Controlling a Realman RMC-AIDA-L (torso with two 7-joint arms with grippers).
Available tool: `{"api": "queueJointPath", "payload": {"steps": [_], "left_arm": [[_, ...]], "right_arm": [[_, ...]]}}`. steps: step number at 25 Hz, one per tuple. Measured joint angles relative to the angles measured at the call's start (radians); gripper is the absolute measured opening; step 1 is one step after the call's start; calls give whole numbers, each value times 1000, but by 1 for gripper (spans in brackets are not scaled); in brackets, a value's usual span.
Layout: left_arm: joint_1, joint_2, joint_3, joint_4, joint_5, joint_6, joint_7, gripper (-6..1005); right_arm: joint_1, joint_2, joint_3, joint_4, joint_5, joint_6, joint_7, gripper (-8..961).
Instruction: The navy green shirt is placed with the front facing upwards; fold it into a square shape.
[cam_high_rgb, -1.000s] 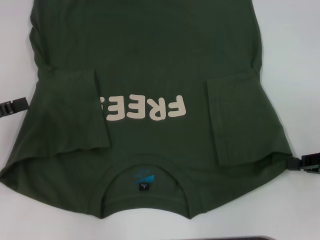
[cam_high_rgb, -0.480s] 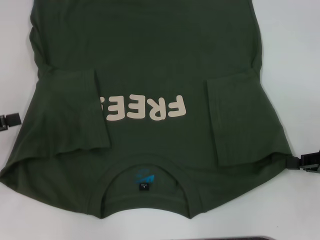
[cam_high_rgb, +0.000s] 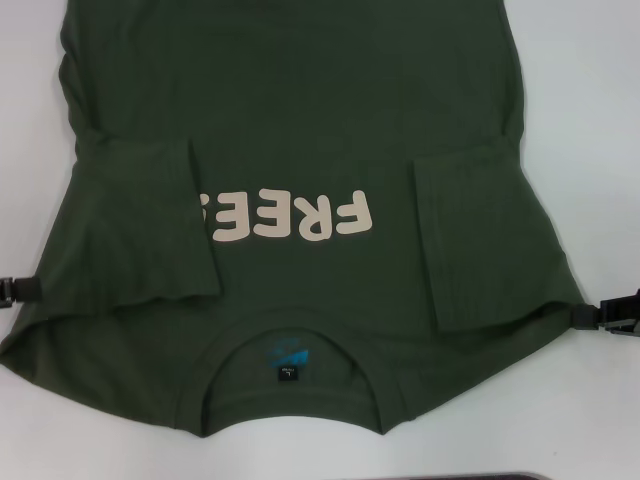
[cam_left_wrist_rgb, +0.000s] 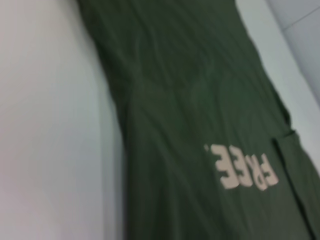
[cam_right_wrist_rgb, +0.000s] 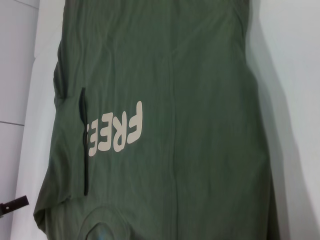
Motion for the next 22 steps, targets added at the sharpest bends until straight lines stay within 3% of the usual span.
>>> {"api": "queueJointPath", "payload": {"steps": [22], "left_arm": [[-17, 5, 6, -5, 174, -57, -22, 811]], "right_arm": [[4, -6, 0, 0, 0, -5, -2, 30]]}}
